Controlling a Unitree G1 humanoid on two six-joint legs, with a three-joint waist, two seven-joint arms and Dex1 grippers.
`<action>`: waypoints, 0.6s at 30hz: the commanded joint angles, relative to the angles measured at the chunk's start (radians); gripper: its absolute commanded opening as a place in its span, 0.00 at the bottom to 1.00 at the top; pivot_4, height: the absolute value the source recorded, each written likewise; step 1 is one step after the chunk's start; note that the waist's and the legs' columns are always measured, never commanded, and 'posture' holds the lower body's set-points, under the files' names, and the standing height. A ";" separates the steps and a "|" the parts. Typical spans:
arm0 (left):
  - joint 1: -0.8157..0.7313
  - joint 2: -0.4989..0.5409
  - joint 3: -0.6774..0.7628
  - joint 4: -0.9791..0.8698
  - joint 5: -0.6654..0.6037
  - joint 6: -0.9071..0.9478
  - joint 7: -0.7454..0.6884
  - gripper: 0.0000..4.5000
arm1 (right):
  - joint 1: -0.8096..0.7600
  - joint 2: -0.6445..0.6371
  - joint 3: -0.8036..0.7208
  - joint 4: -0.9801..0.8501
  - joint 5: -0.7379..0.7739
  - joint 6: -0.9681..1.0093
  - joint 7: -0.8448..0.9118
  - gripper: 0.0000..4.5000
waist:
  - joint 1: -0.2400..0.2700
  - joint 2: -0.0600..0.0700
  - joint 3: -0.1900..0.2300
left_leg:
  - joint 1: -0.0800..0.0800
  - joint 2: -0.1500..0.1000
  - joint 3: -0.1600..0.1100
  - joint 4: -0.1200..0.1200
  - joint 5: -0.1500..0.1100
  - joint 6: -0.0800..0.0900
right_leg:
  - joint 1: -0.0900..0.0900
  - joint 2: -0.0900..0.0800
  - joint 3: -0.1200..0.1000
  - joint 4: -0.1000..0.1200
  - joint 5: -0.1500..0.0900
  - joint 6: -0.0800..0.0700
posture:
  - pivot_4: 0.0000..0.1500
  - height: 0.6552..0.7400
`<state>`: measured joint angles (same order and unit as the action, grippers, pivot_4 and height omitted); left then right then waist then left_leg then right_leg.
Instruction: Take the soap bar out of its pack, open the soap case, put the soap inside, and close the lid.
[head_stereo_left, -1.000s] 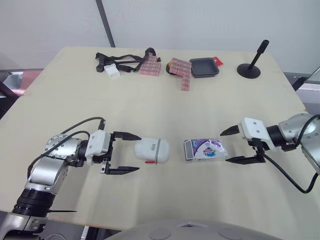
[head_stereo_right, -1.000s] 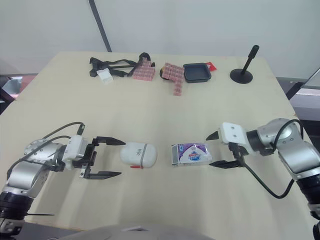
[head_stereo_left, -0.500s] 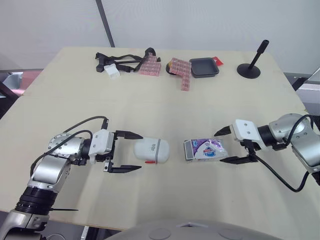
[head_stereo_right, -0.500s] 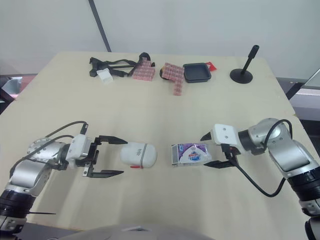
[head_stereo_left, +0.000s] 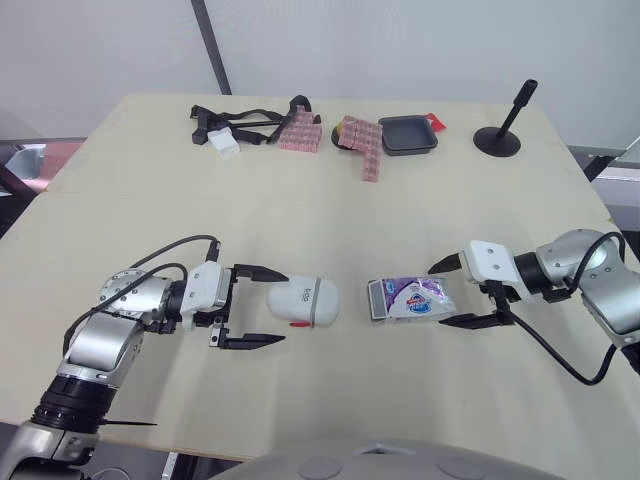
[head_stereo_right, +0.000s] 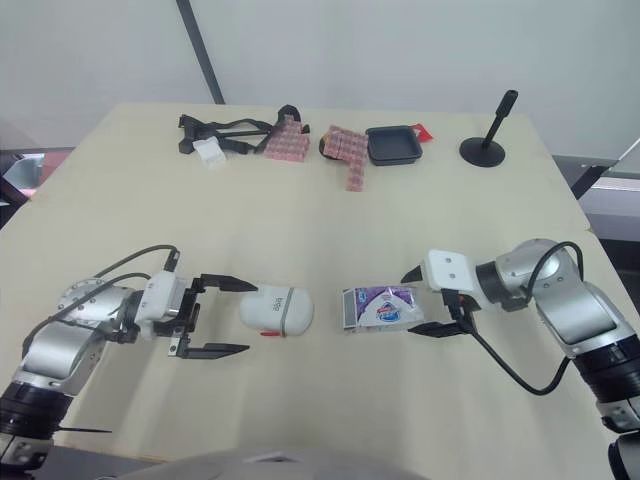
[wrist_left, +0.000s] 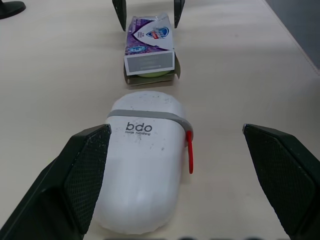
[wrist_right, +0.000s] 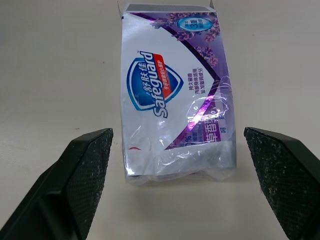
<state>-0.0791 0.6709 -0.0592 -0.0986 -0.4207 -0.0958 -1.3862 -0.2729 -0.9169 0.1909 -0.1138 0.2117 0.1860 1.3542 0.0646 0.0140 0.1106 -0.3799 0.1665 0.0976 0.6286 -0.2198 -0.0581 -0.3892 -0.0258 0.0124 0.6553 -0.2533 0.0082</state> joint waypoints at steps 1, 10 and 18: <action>-0.015 0.004 0.004 -0.031 -0.010 0.007 0.013 1.00 | 0.001 -0.007 -0.010 0.007 -0.004 -0.014 0.004 1.00 | 0.000 0.000 0.000 | 0.000 0.000 0.000 0.000 0.000 0.000 | 0.000 0.000 0.000 0.000 0.000 0.000 | 1.00 1.00; -0.027 0.001 0.002 -0.024 -0.008 0.008 0.020 1.00 | -0.004 -0.008 -0.012 0.032 -0.007 -0.023 0.016 1.00 | 0.000 0.000 0.000 | 0.000 0.000 0.000 0.000 0.000 0.000 | 0.000 0.000 0.000 0.000 0.000 0.000 | 1.00 1.00; -0.019 0.002 0.000 -0.041 -0.009 0.015 0.036 1.00 | -0.005 -0.004 -0.010 0.053 -0.010 -0.039 0.019 0.94 | 0.000 0.000 0.000 | 0.000 0.000 0.000 0.000 0.000 0.000 | 0.000 0.000 0.000 0.000 0.000 0.000 | 1.00 1.00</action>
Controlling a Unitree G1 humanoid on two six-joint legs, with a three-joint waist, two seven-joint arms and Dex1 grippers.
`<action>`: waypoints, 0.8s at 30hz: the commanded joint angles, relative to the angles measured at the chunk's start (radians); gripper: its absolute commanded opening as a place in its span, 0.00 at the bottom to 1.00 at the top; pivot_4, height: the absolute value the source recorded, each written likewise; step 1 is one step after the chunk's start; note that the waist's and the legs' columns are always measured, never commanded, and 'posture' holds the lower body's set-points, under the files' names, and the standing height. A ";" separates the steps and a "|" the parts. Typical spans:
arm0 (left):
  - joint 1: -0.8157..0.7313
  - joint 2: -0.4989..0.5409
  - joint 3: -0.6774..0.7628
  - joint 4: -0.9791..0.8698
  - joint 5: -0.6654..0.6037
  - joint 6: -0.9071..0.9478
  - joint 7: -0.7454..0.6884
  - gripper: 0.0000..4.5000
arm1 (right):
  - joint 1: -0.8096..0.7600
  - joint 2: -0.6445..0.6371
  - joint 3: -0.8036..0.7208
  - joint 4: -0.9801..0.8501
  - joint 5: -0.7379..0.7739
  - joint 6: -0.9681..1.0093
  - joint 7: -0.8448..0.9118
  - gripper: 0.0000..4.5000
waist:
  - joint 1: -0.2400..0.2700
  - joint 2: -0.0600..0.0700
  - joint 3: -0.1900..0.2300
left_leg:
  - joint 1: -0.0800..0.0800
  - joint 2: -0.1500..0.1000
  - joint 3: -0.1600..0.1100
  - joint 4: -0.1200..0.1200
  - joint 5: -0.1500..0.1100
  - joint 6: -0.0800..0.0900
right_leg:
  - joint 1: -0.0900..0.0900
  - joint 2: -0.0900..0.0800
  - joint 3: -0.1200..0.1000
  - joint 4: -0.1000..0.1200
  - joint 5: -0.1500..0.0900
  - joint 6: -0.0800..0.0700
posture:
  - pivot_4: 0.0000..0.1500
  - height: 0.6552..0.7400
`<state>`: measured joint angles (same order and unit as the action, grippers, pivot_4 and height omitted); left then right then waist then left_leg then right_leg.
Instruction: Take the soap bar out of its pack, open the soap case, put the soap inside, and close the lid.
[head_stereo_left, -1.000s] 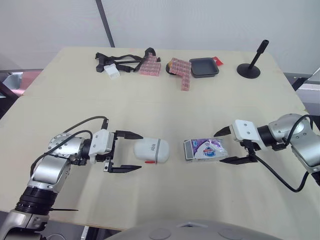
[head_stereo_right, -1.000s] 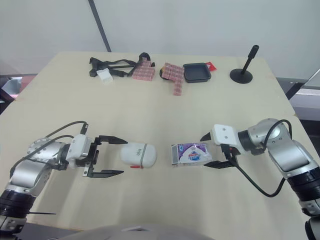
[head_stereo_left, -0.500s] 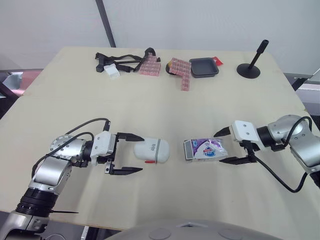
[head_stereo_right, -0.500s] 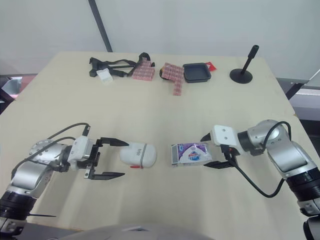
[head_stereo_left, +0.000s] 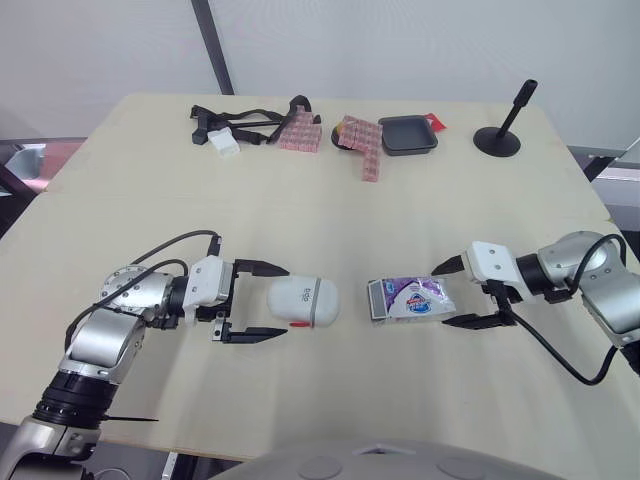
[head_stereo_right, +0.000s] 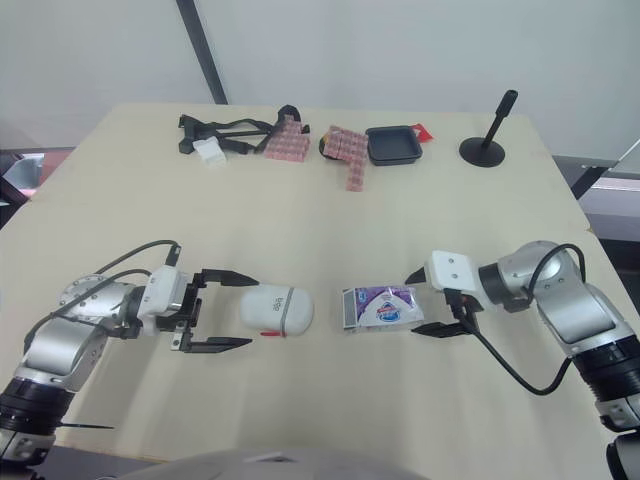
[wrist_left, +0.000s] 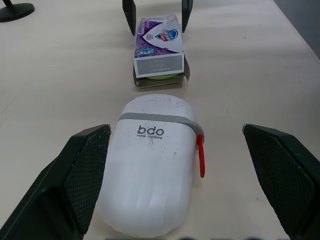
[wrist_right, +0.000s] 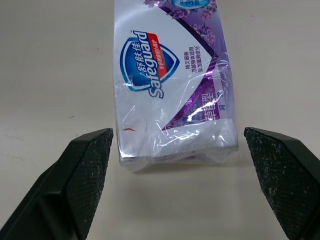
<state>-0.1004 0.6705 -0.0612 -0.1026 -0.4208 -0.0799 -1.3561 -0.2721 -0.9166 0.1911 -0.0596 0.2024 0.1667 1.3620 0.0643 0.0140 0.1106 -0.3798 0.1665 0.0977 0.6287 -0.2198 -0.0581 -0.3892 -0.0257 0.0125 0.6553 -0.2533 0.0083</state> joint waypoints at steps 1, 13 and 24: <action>0.002 0.003 0.002 -0.039 -0.010 0.001 0.009 1.00 | -0.004 -0.002 -0.009 0.002 -0.002 -0.026 0.009 0.87 | 0.000 0.000 0.000 | 0.000 0.000 0.000 0.000 0.000 0.000 | 0.000 0.000 0.000 0.000 0.000 0.000 | 1.00 1.00; 0.008 0.004 0.002 -0.064 -0.011 0.019 0.027 1.00 | 0.010 0.013 -0.006 0.009 -0.008 -0.052 -0.006 0.54 | -0.005 0.000 0.000 | 0.000 0.000 0.000 0.000 0.000 0.000 | 0.000 0.000 0.000 0.000 0.000 0.000 | 1.00 1.00; 0.002 0.003 0.003 -0.053 -0.007 0.015 0.026 1.00 | -0.001 0.010 -0.013 0.018 -0.014 -0.056 -0.006 0.54 | -0.007 0.000 0.000 | 0.000 0.000 0.000 0.000 0.000 0.000 | 0.000 0.000 0.000 0.000 0.000 0.000 | 1.00 1.00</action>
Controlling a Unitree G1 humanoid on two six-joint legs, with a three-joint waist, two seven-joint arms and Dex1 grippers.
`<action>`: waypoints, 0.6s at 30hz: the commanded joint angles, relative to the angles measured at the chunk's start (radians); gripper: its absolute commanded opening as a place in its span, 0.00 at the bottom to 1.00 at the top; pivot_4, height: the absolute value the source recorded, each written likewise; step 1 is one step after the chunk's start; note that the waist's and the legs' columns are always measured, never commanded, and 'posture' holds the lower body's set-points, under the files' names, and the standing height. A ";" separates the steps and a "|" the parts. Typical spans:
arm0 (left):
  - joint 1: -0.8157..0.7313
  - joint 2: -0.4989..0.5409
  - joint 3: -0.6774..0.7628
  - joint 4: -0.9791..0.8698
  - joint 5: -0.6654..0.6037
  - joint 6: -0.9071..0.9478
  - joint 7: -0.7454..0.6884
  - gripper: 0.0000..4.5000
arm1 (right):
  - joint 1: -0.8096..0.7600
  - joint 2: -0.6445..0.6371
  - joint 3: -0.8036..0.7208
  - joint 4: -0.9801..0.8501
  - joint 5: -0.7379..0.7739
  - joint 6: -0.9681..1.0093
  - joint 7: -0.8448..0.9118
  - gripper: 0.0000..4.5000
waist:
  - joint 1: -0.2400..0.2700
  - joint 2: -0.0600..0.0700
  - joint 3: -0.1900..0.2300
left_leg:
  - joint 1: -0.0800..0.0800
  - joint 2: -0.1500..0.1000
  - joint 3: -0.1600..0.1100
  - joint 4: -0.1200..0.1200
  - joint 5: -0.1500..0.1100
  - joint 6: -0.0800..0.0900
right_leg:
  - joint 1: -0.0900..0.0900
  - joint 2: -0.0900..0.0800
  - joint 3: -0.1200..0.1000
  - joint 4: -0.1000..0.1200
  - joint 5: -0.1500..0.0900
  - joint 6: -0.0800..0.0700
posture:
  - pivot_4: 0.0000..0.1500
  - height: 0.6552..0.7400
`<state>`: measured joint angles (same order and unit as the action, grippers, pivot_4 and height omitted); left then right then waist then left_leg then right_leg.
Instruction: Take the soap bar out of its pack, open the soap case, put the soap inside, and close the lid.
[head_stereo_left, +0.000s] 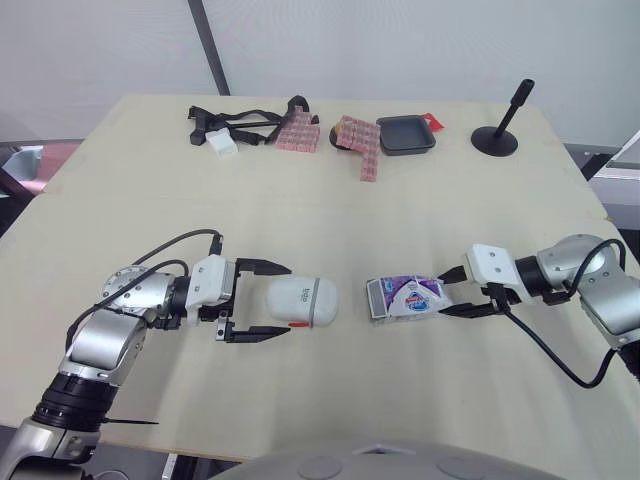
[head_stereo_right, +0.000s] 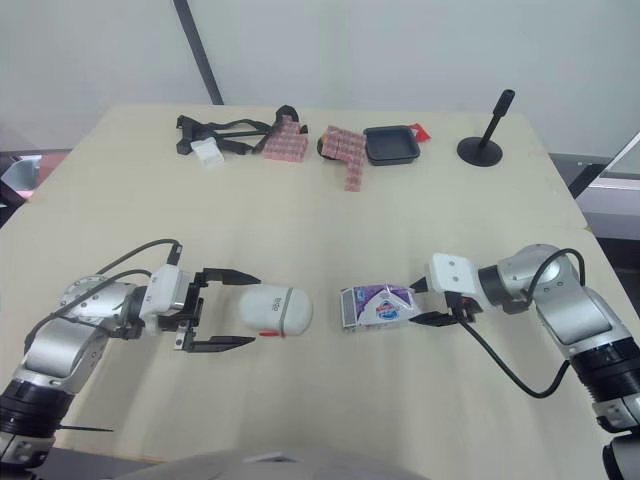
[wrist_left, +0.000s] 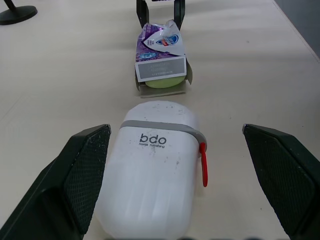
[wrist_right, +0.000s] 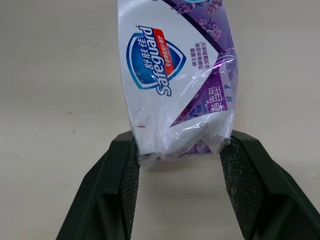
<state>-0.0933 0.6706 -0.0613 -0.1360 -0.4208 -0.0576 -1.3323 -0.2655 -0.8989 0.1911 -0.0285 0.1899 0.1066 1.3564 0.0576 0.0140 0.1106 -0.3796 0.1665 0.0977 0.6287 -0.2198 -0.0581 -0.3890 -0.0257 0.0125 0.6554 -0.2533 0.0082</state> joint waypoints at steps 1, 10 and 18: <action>-0.005 0.003 0.003 -0.019 -0.006 -0.008 0.001 1.00 | -0.006 -0.012 -0.016 -0.020 0.000 0.008 0.000 0.54 | 0.000 0.000 0.000 | 0.000 0.000 0.000 0.000 0.000 0.000 | 0.000 0.000 0.000 0.000 0.000 0.000 | 1.00 1.00; -0.006 0.007 0.009 -0.011 -0.006 -0.010 0.000 1.00 | -0.017 -0.073 -0.057 -0.092 0.029 0.082 0.014 0.54 | 0.001 0.000 0.000 | 0.000 0.000 0.000 0.000 0.000 0.000 | 0.000 0.000 0.000 0.000 0.000 0.000 | 1.00 1.00; -0.012 0.003 0.008 0.013 -0.002 -0.020 -0.005 1.00 | -0.014 -0.144 -0.083 -0.132 0.035 0.098 0.036 0.54 | 0.000 0.000 0.000 | 0.000 0.000 0.000 0.000 0.000 0.000 | 0.000 0.000 0.000 0.000 0.000 0.000 | 1.00 1.00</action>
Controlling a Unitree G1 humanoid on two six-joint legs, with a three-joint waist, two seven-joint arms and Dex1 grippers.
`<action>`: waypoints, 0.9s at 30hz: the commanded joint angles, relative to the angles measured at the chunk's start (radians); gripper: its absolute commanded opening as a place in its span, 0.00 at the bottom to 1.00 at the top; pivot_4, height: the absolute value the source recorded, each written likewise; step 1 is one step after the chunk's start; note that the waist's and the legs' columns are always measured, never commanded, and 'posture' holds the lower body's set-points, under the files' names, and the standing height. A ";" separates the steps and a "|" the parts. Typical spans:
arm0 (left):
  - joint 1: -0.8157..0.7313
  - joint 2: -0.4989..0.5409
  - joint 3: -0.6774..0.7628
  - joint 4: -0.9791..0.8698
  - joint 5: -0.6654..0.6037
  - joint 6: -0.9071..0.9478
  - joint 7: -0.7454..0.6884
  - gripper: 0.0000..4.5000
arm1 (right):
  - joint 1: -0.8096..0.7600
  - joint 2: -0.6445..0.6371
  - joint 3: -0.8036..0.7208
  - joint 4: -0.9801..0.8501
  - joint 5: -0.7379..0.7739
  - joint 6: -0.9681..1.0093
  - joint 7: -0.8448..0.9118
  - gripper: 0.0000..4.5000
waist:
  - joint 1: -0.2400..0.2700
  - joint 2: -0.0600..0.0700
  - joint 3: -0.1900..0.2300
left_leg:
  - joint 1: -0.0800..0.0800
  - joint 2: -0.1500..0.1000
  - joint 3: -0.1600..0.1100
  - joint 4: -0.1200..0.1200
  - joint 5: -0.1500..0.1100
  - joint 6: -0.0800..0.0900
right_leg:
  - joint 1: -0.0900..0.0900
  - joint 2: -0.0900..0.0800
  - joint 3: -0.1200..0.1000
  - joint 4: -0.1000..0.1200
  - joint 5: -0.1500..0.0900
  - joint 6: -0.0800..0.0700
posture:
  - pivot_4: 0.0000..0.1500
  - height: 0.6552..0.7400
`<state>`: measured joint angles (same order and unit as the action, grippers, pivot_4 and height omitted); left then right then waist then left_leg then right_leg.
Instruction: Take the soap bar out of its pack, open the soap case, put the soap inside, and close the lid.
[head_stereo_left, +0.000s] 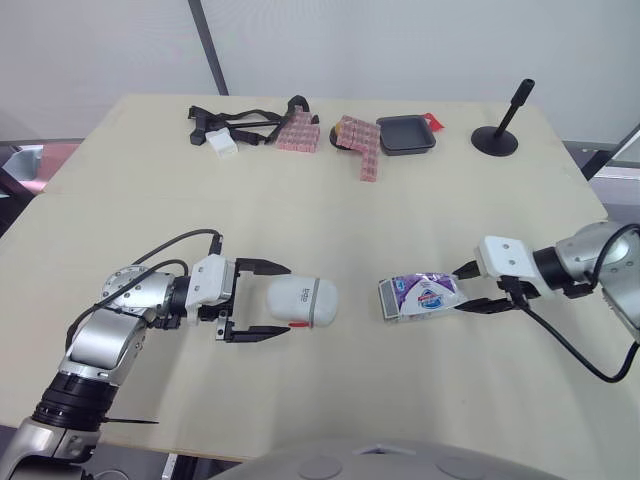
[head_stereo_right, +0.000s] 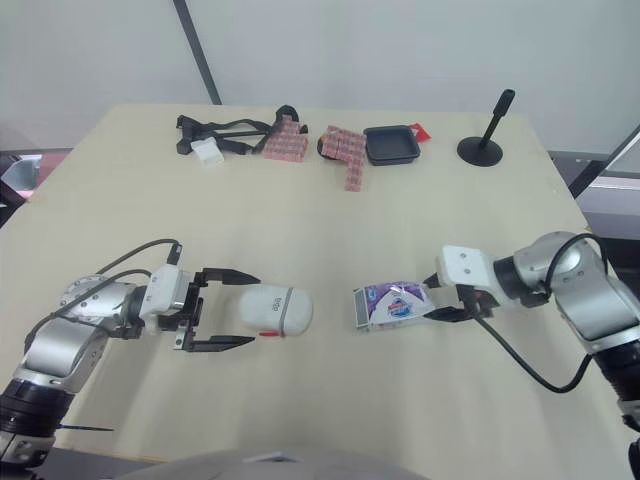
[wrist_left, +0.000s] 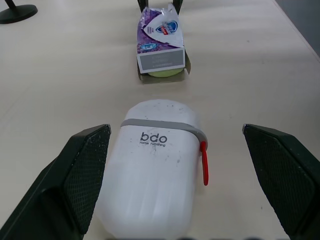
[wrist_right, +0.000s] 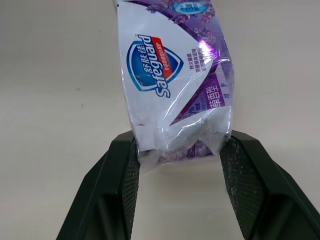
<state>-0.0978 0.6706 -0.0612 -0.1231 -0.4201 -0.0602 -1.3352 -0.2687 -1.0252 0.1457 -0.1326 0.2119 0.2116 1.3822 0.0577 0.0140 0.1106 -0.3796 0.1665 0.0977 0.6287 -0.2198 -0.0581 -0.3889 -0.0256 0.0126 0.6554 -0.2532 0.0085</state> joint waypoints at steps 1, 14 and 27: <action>-0.008 0.003 0.008 0.001 -0.002 -0.018 -0.003 1.00 | -0.011 -0.023 -0.039 -0.031 0.012 -0.008 0.011 0.54 | -0.001 0.000 0.000 | 0.000 0.000 0.000 0.000 0.000 0.000 | 0.000 0.000 0.000 0.000 0.000 0.000 | 1.00 1.00; -0.020 0.003 0.004 0.001 0.000 -0.013 0.000 1.00 | -0.051 -0.100 -0.032 -0.070 -0.016 -0.018 0.042 0.54 | -0.001 0.000 0.000 | 0.000 0.000 0.000 0.000 0.000 0.000 | 0.000 0.000 0.000 0.000 0.000 0.000 | 1.00 1.00; -0.027 0.001 -0.004 -0.007 0.000 -0.007 0.004 1.00 | -0.122 -0.126 -0.041 -0.164 0.027 0.111 0.071 0.54 | -0.001 0.000 0.000 | 0.000 0.000 0.000 0.000 0.000 0.000 | 0.000 0.000 0.000 0.000 0.000 0.000 | 1.00 1.00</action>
<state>-0.1149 0.6705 -0.0640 -0.1158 -0.4189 -0.0613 -1.3317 -0.3673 -1.1323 0.1460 -0.2701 0.2169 0.3149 1.4434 0.0571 0.0140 0.1107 -0.3796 0.1666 0.0976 0.6287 -0.2198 -0.0580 -0.3890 -0.0257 0.0127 0.6554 -0.2532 0.0084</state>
